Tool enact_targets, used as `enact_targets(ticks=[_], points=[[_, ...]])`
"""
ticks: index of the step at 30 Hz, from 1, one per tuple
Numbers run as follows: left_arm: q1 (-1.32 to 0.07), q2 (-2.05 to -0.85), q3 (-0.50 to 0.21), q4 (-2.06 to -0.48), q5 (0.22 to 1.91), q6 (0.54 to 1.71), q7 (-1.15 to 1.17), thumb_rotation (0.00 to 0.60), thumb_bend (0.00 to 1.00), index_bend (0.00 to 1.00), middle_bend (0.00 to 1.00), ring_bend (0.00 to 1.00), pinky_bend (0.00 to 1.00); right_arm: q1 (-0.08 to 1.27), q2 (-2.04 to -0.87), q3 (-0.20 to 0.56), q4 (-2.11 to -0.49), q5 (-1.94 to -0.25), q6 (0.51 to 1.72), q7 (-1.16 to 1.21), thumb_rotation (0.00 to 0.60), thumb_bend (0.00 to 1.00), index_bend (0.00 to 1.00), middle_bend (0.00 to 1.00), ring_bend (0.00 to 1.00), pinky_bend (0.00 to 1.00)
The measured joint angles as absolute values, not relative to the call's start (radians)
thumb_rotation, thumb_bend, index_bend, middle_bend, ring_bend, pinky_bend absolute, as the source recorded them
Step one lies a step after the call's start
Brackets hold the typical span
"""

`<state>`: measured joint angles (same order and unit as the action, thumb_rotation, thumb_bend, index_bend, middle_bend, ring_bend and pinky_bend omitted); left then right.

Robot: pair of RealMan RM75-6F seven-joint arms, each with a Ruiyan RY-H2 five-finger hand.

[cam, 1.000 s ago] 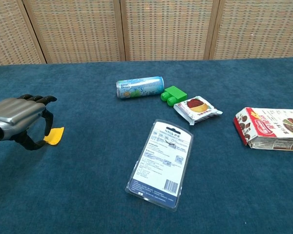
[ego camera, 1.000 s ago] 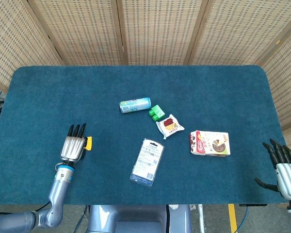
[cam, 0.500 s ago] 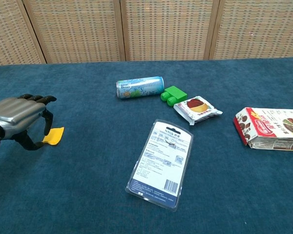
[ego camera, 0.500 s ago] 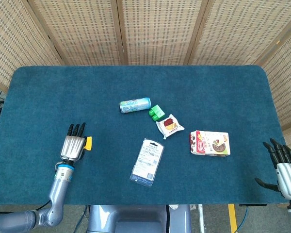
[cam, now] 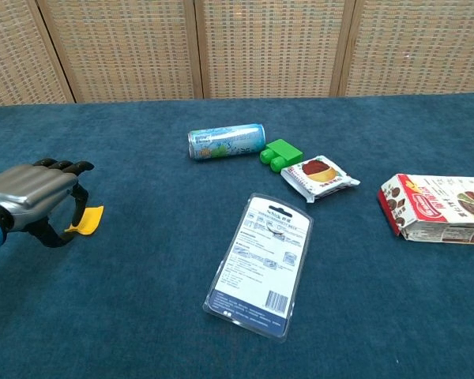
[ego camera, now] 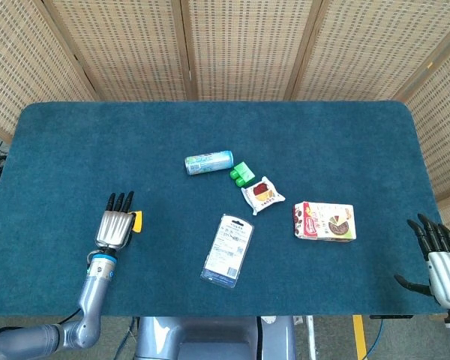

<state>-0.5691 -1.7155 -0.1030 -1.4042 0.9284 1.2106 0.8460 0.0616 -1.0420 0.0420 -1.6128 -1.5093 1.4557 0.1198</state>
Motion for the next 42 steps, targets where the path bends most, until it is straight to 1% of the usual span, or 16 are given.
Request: enact_targets(ticks=[42], points=[[-0.582, -1.741, -0.126, -1.361, 0.908, 1.192, 0.858, 0.6, 0.36, 0.56, 0.0, 0.0, 0.0, 0.061, -1.042, 0.04, -1.616, -1.511, 1.455, 0.111, 0.6, 0.05, 0.0, 0.0, 0.0, 0.0]])
